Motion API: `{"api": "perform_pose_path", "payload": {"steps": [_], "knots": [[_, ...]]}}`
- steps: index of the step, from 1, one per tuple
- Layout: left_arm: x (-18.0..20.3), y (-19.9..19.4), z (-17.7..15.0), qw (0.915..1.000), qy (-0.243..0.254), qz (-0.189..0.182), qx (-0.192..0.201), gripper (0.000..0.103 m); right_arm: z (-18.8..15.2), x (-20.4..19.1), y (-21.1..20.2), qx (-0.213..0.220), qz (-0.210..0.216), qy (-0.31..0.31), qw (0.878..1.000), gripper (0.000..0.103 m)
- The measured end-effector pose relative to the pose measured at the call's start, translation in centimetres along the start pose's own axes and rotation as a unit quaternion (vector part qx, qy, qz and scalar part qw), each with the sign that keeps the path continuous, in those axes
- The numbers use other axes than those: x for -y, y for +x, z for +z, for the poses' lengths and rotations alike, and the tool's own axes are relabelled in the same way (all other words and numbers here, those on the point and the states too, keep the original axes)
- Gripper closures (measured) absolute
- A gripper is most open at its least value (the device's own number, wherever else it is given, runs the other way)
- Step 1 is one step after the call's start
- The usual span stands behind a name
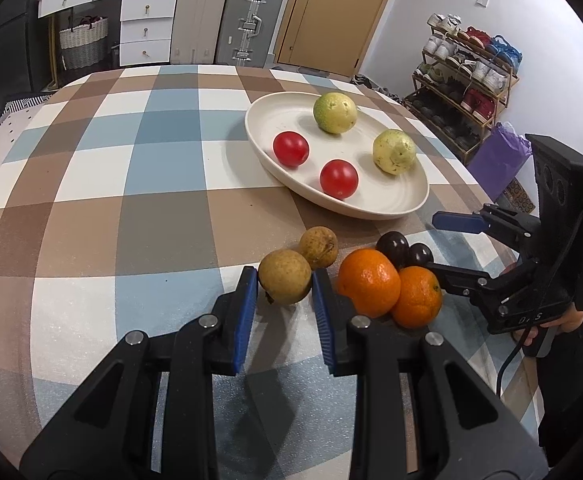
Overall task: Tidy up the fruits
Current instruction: 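Grasp a brown round fruit with the left gripper while the right gripper grasps a dark plum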
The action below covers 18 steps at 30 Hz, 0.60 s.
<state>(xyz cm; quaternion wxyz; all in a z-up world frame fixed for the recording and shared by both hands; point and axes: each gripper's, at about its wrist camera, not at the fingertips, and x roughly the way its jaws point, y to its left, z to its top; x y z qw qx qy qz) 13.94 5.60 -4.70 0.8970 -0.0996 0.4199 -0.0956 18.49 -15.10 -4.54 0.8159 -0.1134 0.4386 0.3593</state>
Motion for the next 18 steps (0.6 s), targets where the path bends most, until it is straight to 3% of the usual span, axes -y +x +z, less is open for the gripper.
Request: {"api": "perform_pose_path", "payload": {"steps": [11,18], "knots": [[0.0,0.0,0.0,1.0,0.001,0.006,0.0,0.078,-0.2,-1.2,0.0,0.0,0.045,-0.018,0.999,0.06],[0.0,-0.1,0.0,1.0,0.001,0.005,0.002,0.078,-0.2,-1.4,-0.1,0.002,0.067,-0.018,0.998,0.074]]}}
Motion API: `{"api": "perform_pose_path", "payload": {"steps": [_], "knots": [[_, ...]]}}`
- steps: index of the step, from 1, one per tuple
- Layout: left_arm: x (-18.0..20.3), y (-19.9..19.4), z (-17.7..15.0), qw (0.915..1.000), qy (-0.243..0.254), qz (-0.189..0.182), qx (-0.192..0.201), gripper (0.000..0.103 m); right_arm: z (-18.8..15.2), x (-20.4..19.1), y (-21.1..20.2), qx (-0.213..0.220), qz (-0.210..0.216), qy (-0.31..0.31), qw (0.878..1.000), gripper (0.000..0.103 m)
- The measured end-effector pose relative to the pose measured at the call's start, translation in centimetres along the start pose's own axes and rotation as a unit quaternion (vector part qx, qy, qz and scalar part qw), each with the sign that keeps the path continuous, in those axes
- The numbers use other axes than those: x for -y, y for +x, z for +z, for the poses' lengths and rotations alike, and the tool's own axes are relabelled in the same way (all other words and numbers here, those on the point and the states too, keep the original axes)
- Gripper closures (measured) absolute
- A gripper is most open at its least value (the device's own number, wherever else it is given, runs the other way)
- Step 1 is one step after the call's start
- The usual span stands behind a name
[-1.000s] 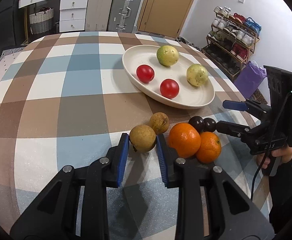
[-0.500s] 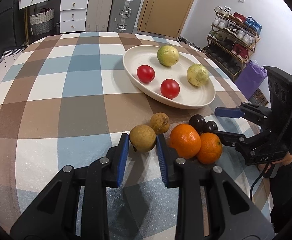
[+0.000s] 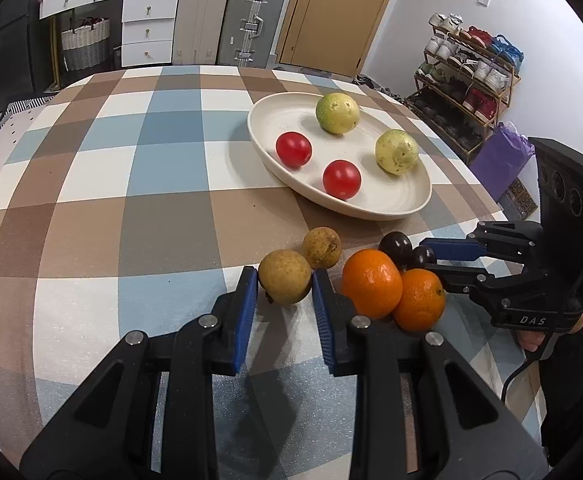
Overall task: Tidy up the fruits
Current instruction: 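Grasp a brown round fruit with the left gripper while the right gripper grasps a dark plum, then carry the brown fruit and plum over the plate and open both grippers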
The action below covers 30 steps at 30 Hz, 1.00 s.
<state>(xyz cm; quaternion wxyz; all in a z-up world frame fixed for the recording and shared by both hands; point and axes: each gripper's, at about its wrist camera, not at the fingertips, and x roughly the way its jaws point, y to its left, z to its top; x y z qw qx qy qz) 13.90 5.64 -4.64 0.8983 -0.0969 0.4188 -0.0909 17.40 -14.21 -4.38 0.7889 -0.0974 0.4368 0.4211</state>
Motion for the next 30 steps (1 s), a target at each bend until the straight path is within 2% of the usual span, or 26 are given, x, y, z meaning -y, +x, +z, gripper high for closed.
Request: {"api": "perform_pose_path", "payload": {"steps": [1,18,30], "knots": [[0.0,0.0,0.0,1.0,0.0,0.0,0.0,0.078,0.0,-0.1,0.0,0.001,0.002,-0.002,1.0,0.077],[-0.1,-0.3,0.1,0.9999,-0.001,0.001,0.01,0.078,0.1,0.6,-1.5,0.031,-0.005,0.011,0.999,0.077],[0.1,-1.5,0.3,0.999,0.003,0.016,0.043,0.078,0.5,1.7,-3.5,0.086,-0.009,0.034,0.996,0.077]]}}
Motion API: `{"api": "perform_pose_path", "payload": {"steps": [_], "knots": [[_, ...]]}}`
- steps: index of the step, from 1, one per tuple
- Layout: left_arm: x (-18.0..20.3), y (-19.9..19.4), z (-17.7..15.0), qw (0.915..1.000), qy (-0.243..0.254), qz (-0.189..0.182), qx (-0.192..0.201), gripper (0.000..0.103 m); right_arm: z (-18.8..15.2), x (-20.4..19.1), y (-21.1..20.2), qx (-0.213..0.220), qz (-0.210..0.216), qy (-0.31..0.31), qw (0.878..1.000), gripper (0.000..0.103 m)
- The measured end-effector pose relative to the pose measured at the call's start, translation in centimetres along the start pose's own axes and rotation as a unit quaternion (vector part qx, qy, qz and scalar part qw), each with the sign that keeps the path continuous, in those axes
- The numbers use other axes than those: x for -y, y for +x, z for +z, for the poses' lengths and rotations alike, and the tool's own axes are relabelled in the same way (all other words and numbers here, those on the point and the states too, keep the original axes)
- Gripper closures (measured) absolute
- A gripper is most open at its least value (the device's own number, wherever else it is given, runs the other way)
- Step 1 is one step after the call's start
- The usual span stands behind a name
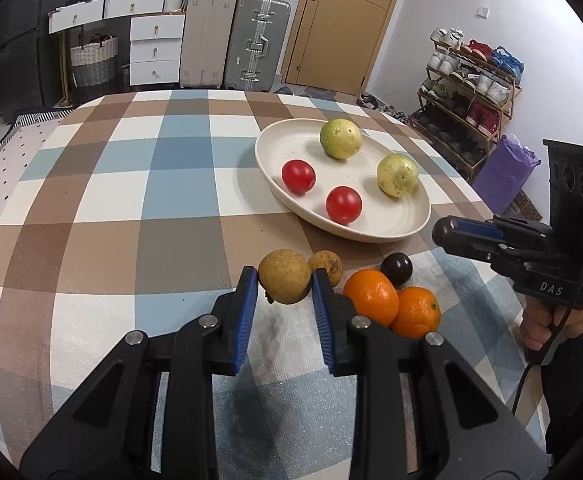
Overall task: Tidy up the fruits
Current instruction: 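Carry the brown fruit and plum over the plate and open both grippers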
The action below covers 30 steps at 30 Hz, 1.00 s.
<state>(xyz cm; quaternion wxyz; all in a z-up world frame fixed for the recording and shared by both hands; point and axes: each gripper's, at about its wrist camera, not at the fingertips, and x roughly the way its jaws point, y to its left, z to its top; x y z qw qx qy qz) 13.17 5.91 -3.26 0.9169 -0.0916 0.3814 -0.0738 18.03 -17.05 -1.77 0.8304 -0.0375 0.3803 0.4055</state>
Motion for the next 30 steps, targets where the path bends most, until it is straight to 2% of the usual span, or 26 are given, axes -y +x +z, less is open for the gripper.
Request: {"api": "perform_pose_path", "payload": {"steps": [16,22,30], "knots": [[1.8,-0.8,1.0,0.999,0.017,0.012,0.041,0.078,0.8,2.5,-1.6,0.056,-0.044,0.051,0.996,0.077],[2.8,-0.1,2.5,0.9984,0.025,0.017,0.047,0.078,0.8,3.0,-2.1,0.076,-0.056,0.065,0.993,0.077],[3.9,1.9,5.4,0.9977,0.037,0.012,0.055,0.078,0.7,3.3,-1.8,0.075,-0.059,0.071,0.993,0.077]]}}
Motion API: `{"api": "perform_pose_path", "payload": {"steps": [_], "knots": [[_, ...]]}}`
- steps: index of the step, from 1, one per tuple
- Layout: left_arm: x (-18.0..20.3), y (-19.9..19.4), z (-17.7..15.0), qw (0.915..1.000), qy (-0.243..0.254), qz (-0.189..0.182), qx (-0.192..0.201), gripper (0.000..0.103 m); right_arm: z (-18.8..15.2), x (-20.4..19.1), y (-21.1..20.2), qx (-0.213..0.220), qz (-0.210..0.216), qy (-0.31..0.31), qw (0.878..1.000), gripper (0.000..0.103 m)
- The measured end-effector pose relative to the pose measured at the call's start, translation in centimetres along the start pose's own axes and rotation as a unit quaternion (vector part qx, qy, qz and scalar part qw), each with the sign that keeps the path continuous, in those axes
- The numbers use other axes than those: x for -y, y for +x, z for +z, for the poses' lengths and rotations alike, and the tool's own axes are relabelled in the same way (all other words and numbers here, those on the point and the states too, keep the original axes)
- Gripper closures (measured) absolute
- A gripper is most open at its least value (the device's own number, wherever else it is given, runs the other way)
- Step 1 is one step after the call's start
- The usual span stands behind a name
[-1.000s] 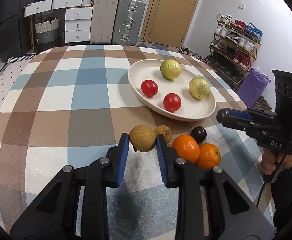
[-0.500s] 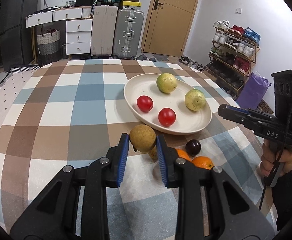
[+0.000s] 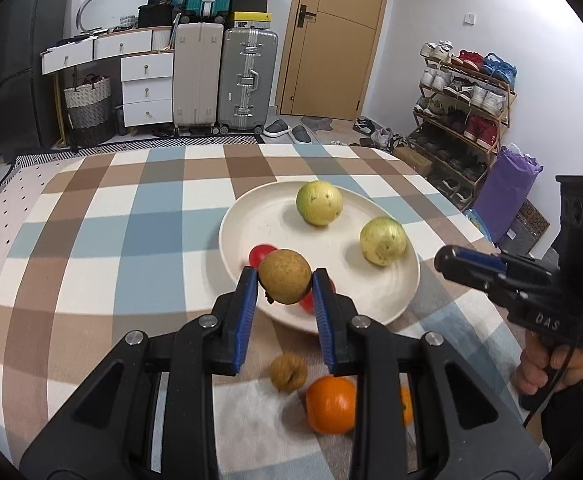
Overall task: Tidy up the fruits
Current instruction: 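Carry the brown fruit and plum over the plate and open both grippers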
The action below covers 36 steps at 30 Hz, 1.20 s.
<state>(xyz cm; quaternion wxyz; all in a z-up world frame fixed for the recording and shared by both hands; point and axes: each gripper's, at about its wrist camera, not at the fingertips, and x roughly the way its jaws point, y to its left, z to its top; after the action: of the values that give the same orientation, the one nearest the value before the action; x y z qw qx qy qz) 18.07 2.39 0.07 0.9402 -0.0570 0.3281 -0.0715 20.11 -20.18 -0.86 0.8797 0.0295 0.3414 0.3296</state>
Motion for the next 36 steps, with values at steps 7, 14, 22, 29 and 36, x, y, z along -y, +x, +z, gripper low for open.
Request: {"api": "perform_pose_path", "payload": {"steps": [7,14,22,29,36], "knots": [[0.1,2.5,1.2,1.0,0.004,0.001,0.002,0.078,0.0,0.2,0.3,-0.003,-0.003,0.004,1.0,0.077],[-0.8,3.9,0.7,0.9998,-0.008,0.013,-0.009,0.078,0.3,-0.7,1.6,-0.01,0.002,-0.01,1.0,0.077],[-1.0,4.3,0.5,0.9998,-0.011,0.012,-0.012,0.078,0.9,-1.3,3.3,-0.027,0.012,-0.013,0.999,0.077],[-0.9,4.6,0.2,0.9997,-0.009,0.014,-0.019,0.078,1.9,-1.6,4.2,-0.024,-0.004,-0.016,1.0,0.077],[-0.8,4.9,0.0,0.9996,-0.004,0.016,-0.022,0.078,2.0,-2.2,5.0,-0.027,-0.006,-0.032,0.999,0.077]]}}
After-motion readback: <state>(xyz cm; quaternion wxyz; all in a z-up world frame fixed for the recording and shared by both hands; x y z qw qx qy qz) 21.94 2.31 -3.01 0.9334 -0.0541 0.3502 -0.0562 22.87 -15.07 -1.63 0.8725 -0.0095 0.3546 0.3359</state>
